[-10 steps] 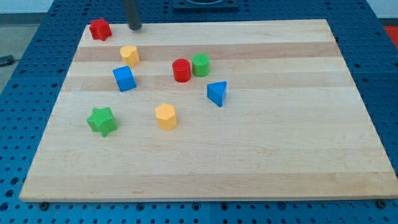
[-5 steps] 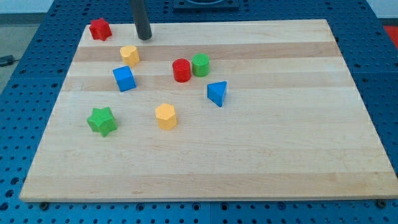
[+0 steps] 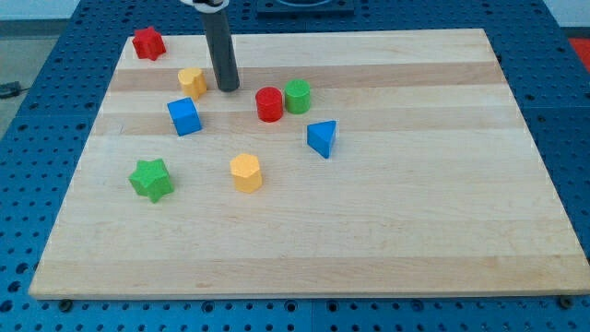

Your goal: Push the red circle towards the top middle of the board

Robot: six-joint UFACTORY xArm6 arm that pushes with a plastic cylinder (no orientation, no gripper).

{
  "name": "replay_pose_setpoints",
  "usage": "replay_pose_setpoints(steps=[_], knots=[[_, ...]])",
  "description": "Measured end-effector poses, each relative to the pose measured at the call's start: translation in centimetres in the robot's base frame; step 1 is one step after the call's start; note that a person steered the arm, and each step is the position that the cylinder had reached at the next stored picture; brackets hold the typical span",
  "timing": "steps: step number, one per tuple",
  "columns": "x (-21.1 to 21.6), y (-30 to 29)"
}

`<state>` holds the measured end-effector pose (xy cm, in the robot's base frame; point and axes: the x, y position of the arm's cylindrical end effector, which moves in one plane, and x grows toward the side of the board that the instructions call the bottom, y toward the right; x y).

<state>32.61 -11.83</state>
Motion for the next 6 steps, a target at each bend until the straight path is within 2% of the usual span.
replay_pose_setpoints(steps=[1,2,4,6], knots=[[4.7,0.6],[7.3,6.4],[6.7,7.8],[5.1,5.0]])
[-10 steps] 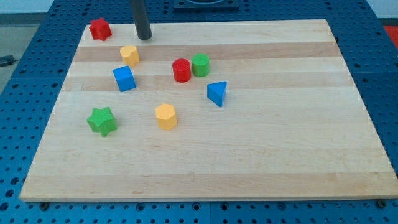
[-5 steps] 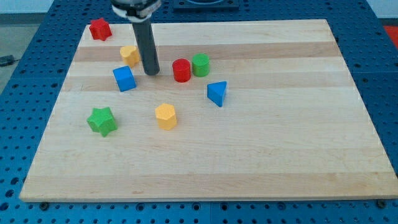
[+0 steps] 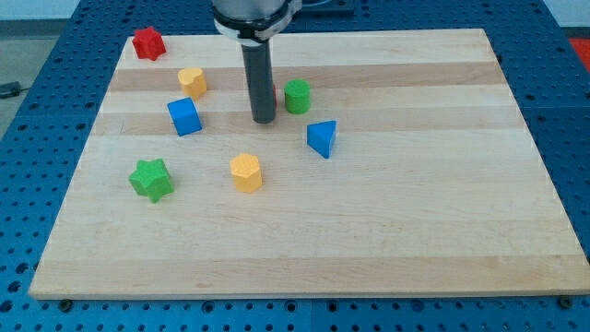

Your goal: Push the red circle towards the top middle of the board

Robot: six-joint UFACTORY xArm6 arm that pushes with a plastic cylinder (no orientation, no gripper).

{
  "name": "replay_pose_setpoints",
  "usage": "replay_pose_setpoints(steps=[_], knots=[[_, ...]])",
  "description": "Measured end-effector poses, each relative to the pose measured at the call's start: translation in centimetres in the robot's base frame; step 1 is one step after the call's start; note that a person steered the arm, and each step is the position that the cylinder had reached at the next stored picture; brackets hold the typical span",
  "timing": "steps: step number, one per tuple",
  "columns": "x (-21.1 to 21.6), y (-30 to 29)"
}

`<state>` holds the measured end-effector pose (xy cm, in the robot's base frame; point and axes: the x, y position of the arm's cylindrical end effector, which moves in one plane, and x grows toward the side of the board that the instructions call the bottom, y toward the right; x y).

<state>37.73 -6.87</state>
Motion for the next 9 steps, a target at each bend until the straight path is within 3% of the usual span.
replay_pose_setpoints(steps=[5,9], knots=[[-4.0,0.8],[-9.9,6.4]])
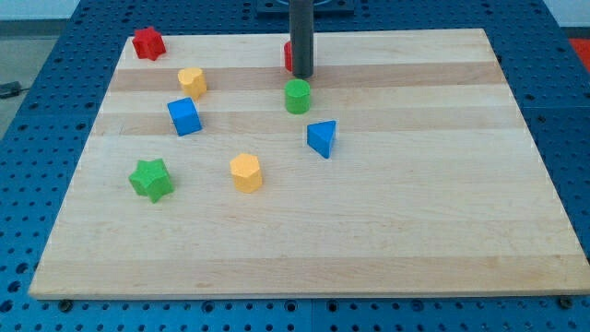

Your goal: Push the red circle towards the top middle of the board

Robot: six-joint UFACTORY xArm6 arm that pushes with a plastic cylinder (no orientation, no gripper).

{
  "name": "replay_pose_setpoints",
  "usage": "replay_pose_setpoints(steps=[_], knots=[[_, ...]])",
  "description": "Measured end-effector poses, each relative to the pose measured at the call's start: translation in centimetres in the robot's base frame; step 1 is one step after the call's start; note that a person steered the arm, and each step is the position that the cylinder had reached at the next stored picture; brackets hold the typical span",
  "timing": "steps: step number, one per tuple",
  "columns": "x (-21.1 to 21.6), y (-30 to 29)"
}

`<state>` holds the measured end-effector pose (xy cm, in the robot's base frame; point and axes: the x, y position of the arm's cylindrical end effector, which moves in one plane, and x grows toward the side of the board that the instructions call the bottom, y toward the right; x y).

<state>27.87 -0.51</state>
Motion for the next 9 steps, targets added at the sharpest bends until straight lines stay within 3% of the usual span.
replay_pose_setpoints(steps=[3,7,8,9], knots=[[-1.0,-3.5],[-3.3,-1.1],[-3.4,-1.1],[-0.7,-2.7]])
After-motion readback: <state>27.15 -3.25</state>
